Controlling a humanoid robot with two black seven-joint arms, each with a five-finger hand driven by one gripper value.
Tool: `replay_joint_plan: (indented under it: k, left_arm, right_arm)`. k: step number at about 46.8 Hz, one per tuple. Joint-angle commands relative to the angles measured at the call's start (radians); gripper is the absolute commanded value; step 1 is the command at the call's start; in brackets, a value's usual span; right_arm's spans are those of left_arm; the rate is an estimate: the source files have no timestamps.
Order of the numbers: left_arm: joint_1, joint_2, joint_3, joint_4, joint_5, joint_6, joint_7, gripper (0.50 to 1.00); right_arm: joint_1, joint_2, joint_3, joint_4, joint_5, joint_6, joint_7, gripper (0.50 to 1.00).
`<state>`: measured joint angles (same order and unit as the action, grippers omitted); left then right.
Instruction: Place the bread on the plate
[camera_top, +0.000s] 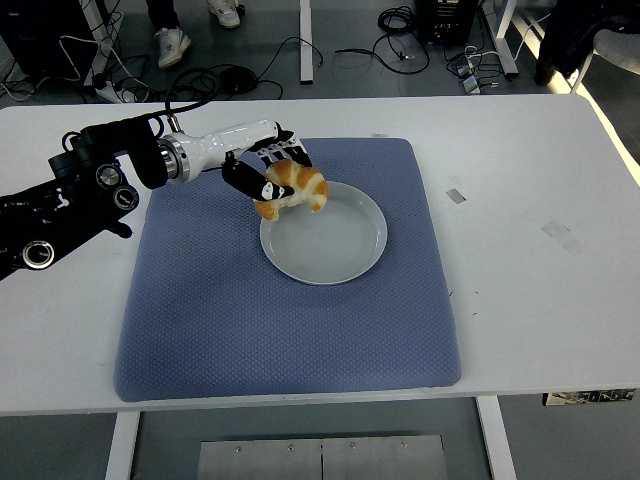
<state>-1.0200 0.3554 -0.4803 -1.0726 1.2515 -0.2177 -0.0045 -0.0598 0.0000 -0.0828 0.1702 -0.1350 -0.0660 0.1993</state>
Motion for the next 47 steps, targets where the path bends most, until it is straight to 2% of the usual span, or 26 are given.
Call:
replay_joint_plan:
  k: [1,10,30,47]
  left_arm:
    - [-0.005,-0.01,0.0,0.005,0.0,0.0,0.0,0.578]
    - [-0.009,-0.058,0.017,0.031,0.002,-0.002,0.0,0.581]
    - [-0.008,-0.065,0.052,0.056,0.008,0.0,0.001,0.595]
    - [0.0,-0.104,0.052,0.091,0.017,0.001,0.0,0.607]
  right_arm:
    - [0.0,0.0,0.0,0.0,0.0,0.002,0.0,1.0]
    - [0.0,0.0,0.0,0.0,0.0,0.0,0.0,1.0]
    - [0.0,0.0,0.0,0.0,0.0,0.0,0.0,1.0]
    - [0.0,0.0,0.0,0.0,0.0,0.0,0.0,1.0]
